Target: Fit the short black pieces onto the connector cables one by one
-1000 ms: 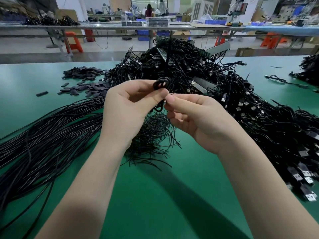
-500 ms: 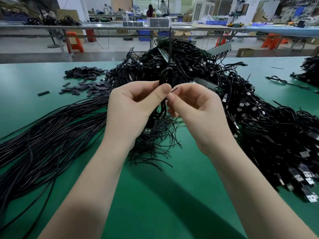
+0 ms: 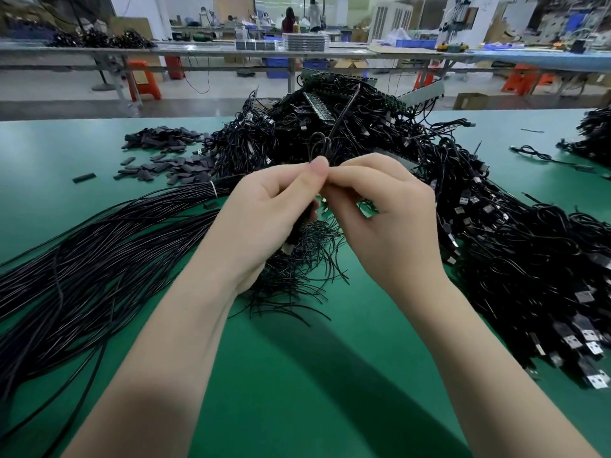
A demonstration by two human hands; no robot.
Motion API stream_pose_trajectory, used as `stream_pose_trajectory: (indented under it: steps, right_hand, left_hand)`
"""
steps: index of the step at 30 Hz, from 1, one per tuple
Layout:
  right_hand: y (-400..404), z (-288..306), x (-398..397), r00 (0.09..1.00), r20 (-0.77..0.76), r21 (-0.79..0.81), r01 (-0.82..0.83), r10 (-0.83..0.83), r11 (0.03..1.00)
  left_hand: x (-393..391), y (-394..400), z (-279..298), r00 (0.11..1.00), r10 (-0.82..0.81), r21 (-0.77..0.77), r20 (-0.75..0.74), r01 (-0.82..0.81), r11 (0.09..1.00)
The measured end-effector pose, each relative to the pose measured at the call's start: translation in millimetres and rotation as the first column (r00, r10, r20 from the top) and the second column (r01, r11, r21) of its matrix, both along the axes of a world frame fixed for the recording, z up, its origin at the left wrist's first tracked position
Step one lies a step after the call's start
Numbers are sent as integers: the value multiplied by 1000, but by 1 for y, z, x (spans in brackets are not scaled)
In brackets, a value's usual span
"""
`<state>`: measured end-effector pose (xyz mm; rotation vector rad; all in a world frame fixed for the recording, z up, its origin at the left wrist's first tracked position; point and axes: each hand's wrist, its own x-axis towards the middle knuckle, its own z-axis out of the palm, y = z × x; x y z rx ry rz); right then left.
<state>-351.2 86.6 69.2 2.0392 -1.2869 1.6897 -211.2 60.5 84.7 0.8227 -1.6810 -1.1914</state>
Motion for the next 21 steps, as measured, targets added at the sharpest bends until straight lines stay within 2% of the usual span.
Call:
stream_pose_trajectory:
  steps: [2,4,7,11,15,18,20,21]
  right_hand:
    - [2,2,1,995,74,88,-73,67,993]
    - [2,2,2,967,229,182,-159,116,970]
    - [1,3,2,841,504,277,-374,198,885]
    - [-1,1,-1,771,538,240,-527,340,815]
    - [-2,-2,-4,758,508,188,-562,410,806]
    - [-3,-3,-7,660,587,157,-661,469,734]
    - [-3,-5,-8,587,636,157,-734,501,660]
    - [-3,-6,-9,580,640,177,-750,504,638]
  left_hand:
    - [1,1,1,999,-20,36,-26,21,999]
    - [0,2,1,995,-18,88,-94,26,996]
    - [-1,2,1,985,-11,141,-173,36,989]
    - [3,-1,-1,949,-68,308,-309,167,937]
    - [6,-4,-2,911,-110,413,-398,285,865]
    - [3,0,-1,875,-154,431,-459,372,822]
    - [0,4,-1,874,-189,444,-448,401,802]
    - [-2,6,0,877,-202,448,-436,406,796]
